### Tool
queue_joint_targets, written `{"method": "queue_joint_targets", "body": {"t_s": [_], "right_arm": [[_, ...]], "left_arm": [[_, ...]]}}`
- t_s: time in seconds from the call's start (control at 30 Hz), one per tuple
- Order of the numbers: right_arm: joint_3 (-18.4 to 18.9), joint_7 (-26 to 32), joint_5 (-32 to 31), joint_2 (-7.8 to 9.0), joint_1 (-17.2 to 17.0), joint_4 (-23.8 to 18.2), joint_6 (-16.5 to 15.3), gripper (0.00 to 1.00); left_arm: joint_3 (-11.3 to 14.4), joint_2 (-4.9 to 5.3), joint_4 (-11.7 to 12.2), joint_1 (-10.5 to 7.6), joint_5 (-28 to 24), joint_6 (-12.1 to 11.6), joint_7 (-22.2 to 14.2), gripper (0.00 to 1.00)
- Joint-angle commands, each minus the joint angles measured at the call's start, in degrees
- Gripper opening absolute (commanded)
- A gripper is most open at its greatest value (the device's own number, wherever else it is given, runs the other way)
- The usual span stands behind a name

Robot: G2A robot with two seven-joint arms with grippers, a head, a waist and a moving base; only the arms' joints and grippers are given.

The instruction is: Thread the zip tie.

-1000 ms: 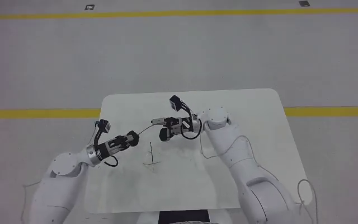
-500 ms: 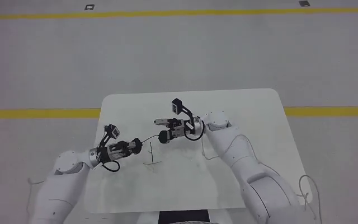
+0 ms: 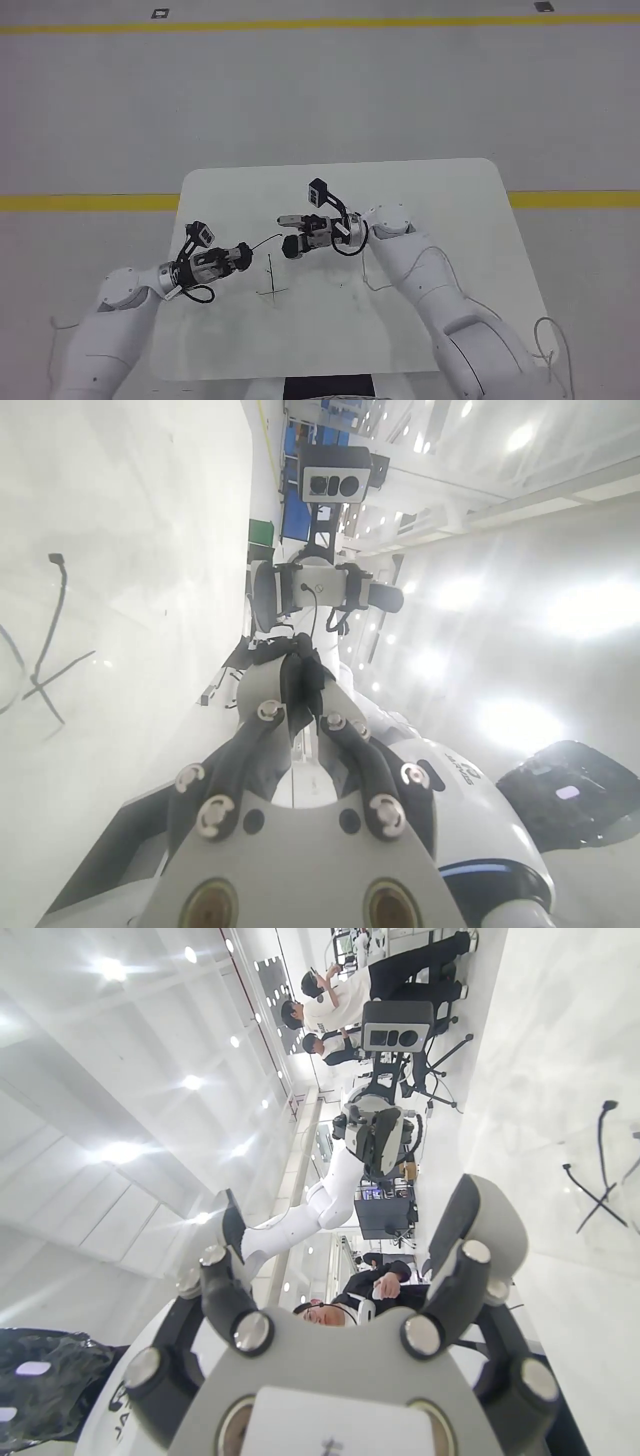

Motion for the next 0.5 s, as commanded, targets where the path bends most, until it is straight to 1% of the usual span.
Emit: {"method": "queue_joint_targets", "body": {"t_s": [0.0, 0.07, 0.13, 0.27, 0.33, 0.47], "right_arm": [[-0.39, 0.0, 0.54, 0.18, 0.15, 0.4, -0.68, 0.26], [-0.8, 0.0, 1.21, 0.34, 0.4, 1.03, -1.48, 0.24], [-1.24, 0.0, 1.83, 0.44, 0.69, 1.75, -2.14, 0.23], [-1.8, -0.14, 3.0, 0.47, 1.21, 3.06, -3.7, 0.17], [-2.18, -0.27, 3.48, 0.41, 1.49, 3.69, -4.18, 0.11], [-2.85, -0.42, 4.22, 0.34, 1.96, 4.6, -4.84, 0.11]], "left_arm": [[0.11, 0.08, 0.21, -0.11, -0.88, 0.51, -1.1, 0.0], [0.12, 0.18, 0.49, -0.26, -1.65, 0.98, -1.95, 0.0], [0.16, 0.3, 0.62, -0.36, -1.62, 0.96, -2.22, 0.0], [0.43, 0.48, 0.35, -0.27, -1.93, 1.2, -3.06, 0.0], [0.56, 0.56, 0.29, -0.26, -2.02, 1.27, -3.1, 0.0], [0.9, 0.68, 0.62, -0.48, -1.95, 1.21, -2.78, 0.0]]}}
